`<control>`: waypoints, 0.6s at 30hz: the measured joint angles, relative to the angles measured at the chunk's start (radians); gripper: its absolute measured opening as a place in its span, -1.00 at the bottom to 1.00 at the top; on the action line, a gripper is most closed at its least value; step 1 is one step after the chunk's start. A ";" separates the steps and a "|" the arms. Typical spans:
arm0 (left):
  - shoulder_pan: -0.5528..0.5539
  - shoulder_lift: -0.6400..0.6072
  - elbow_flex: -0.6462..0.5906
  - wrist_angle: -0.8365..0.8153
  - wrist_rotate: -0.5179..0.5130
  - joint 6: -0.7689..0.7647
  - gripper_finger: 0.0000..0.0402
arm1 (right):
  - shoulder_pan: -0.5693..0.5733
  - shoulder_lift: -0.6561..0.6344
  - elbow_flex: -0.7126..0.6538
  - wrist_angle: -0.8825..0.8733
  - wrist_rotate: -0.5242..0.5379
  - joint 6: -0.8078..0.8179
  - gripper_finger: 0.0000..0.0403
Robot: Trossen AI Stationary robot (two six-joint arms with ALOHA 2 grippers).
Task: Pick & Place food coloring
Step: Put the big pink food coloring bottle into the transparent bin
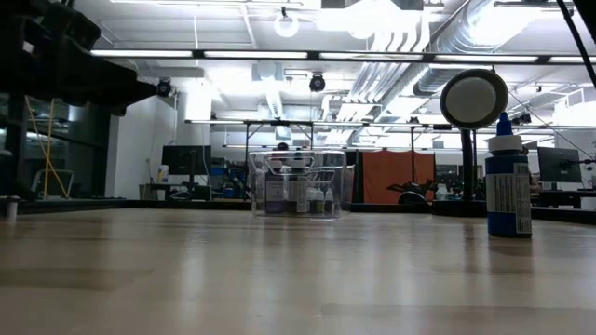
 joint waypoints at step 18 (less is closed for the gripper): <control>0.000 0.000 0.000 0.000 -0.001 0.000 0.19 | -0.158 -0.090 0.000 -0.242 0.373 0.135 -0.47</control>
